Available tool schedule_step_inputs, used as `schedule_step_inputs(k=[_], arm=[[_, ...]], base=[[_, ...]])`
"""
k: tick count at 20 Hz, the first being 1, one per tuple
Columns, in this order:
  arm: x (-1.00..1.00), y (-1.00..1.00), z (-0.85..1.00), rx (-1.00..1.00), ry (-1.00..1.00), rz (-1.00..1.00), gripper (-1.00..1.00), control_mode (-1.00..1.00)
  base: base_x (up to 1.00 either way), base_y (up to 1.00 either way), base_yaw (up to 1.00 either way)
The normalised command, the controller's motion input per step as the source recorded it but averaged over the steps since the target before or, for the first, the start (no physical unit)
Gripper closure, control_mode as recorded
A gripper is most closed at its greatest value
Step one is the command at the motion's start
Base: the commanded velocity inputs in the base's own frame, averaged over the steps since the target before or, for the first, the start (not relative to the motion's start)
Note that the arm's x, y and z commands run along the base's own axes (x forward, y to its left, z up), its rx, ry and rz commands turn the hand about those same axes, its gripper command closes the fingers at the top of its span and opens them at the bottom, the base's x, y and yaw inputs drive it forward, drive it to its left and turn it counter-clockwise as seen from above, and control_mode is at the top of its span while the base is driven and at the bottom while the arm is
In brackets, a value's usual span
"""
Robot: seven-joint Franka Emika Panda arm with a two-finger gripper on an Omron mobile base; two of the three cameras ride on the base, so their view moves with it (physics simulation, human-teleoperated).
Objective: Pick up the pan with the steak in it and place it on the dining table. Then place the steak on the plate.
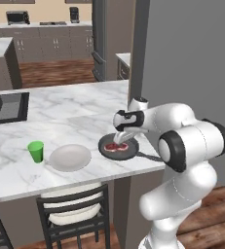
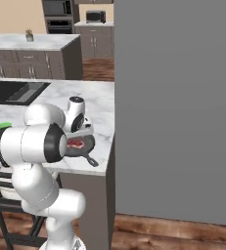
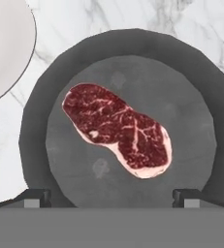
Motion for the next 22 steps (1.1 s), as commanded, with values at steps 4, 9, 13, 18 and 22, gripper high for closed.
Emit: schedule_step_inputs(k=[4,9,13,18,22], arm=[[0.0,0.0,-0.02,0.0,0.0,0.03,-1.0,-1.0],[-0.32,0.0,-0.15,0.0,0.0,0.18,-1.0,-1.0],[-0.09,0.0,-0.09,0.0,0.0,0.19,-1.0,-1.0],[0.44,0.05,0.0,0.0,0.0,0.09,-1.0,-1.0],[0.6,0.14,0.0,0.0,0.0,0.04,-1.0,-1.0]], base=[[0.0,0.0,0.0],[0.0,0.0,0.0],[0.0,0.0,0.0],[0.0,0.0,0.0],[0.0,0.0,0.0]])
